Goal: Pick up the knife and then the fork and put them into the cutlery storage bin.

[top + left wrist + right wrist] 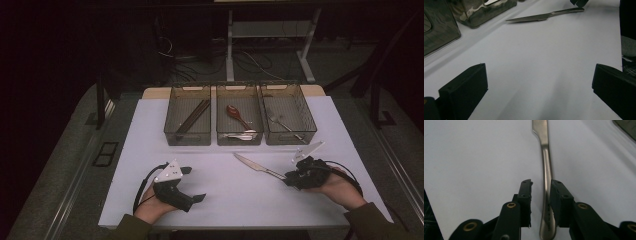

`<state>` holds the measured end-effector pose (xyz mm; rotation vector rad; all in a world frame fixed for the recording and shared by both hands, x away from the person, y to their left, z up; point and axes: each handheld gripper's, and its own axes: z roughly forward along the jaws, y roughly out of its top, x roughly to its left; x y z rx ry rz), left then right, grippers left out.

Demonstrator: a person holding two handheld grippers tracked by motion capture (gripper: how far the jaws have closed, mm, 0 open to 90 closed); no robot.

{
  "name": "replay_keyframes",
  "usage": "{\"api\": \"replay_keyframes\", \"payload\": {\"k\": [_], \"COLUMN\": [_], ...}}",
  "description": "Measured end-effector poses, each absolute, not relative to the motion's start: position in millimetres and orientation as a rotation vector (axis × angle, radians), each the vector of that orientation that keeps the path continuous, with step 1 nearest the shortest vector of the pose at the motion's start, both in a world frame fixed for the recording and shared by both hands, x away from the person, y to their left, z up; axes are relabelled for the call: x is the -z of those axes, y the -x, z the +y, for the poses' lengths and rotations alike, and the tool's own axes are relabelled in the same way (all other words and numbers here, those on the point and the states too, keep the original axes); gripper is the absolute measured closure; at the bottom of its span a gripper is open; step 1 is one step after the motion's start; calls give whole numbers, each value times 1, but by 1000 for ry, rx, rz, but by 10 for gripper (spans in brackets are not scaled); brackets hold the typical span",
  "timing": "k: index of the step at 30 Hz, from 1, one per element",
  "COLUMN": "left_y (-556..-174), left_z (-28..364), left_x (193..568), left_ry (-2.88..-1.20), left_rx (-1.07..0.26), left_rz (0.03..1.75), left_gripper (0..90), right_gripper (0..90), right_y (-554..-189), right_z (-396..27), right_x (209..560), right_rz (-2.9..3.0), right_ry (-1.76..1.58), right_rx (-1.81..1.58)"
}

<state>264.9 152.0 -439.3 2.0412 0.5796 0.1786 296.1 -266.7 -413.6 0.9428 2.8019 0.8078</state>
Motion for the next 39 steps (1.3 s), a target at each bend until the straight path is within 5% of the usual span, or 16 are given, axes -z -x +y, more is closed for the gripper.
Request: {"api": "replay_keyframes", "payload": {"k": [15, 39], "left_y": [-265, -265], "left_z": [152, 152], "left_x": [439, 439], "left_ry": [-2039, -2041], "left_rx": [-179, -179], "left_rz": [581, 577], "left_gripper": [0, 0], "right_gripper": [647, 774], "right_y": [-327, -354], "right_z": [-235, -196], "right_x": [408, 416], "right_rz": [2907, 3025], "right_ry": [-870, -759], "right_rx": [-596, -283]}}
